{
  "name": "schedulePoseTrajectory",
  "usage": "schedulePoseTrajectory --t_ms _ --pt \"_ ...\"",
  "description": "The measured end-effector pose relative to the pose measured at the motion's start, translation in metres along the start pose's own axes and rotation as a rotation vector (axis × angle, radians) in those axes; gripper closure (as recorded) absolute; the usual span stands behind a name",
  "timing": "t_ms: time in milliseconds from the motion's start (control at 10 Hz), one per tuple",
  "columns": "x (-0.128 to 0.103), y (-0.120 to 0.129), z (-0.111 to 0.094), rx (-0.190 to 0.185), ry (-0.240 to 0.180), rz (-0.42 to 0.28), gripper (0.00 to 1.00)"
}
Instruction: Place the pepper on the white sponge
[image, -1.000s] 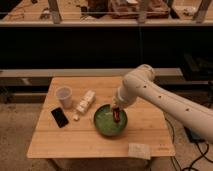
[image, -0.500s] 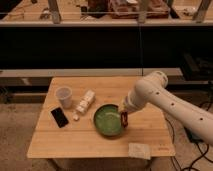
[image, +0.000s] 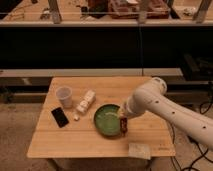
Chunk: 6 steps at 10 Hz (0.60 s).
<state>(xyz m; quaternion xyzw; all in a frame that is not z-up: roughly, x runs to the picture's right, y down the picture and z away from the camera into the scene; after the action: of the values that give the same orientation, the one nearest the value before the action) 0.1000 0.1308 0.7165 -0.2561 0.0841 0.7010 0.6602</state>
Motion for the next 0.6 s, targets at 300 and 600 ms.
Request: schedulePoseTrajectory --t_ms 300,600 --pt "0.013 -0.006 0.011 0.065 -0.046 0.144 0.85" --pt "0.034 -0.044 0.027 0.166 -0.066 0.274 0.85"
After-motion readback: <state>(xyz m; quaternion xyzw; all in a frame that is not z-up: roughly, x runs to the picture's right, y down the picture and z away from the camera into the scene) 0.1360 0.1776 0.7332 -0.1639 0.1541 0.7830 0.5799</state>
